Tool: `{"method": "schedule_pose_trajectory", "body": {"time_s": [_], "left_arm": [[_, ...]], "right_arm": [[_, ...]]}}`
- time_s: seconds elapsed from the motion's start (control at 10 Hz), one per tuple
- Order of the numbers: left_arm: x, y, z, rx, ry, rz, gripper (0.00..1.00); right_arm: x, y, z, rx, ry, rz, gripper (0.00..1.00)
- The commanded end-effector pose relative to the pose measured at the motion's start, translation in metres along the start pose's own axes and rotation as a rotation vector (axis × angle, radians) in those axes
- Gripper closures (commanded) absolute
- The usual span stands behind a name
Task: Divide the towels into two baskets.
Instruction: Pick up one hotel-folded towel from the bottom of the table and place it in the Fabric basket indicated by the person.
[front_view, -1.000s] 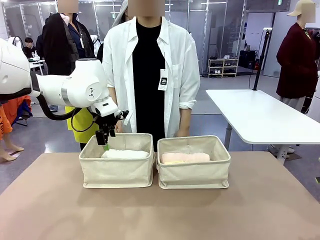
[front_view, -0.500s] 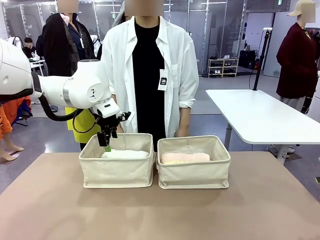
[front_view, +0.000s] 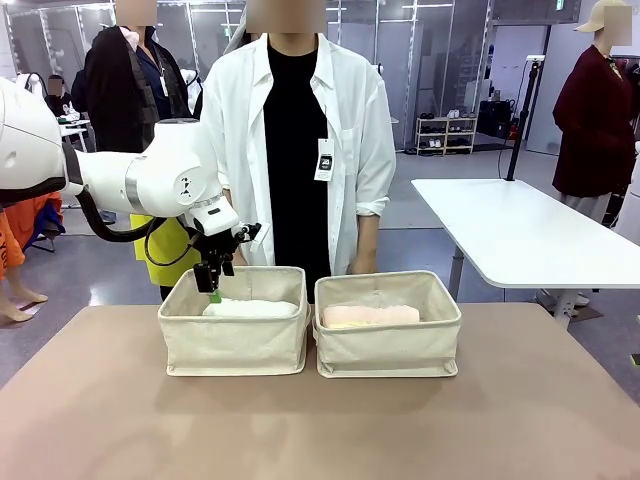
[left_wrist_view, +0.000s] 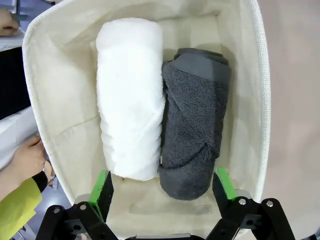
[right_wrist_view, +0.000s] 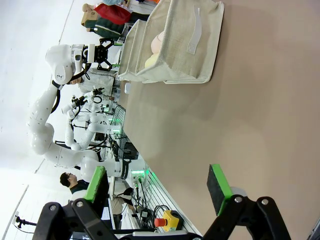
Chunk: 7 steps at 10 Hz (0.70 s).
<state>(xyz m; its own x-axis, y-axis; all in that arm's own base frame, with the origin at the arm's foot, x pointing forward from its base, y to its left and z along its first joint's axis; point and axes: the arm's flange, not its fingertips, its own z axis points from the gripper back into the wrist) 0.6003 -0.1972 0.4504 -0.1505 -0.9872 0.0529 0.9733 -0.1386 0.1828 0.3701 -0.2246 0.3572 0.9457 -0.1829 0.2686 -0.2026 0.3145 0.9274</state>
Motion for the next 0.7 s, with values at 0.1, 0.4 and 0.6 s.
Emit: {"method": "schedule_pose_trajectory", "body": {"time_s": [0.1,0.4,0.6], "left_arm": [[-0.011,-0.001,0.026,-0.027,-0.044,0.04,0.0],[-0.067,-0.02,0.086,-0.156,-0.238,0.212,0.0],[-0.107,-0.047,0.115,-0.253,-0.438,0.316,0.0]], "right_arm": [[0.0,0.003,0.0,-0.002,-0.002,0.008,0.0],[0.0,0.003,0.0,-0.002,-0.002,0.008,0.0],[0.0,0.003,0.0,-0.002,-0.002,0.008,0.0]]}}
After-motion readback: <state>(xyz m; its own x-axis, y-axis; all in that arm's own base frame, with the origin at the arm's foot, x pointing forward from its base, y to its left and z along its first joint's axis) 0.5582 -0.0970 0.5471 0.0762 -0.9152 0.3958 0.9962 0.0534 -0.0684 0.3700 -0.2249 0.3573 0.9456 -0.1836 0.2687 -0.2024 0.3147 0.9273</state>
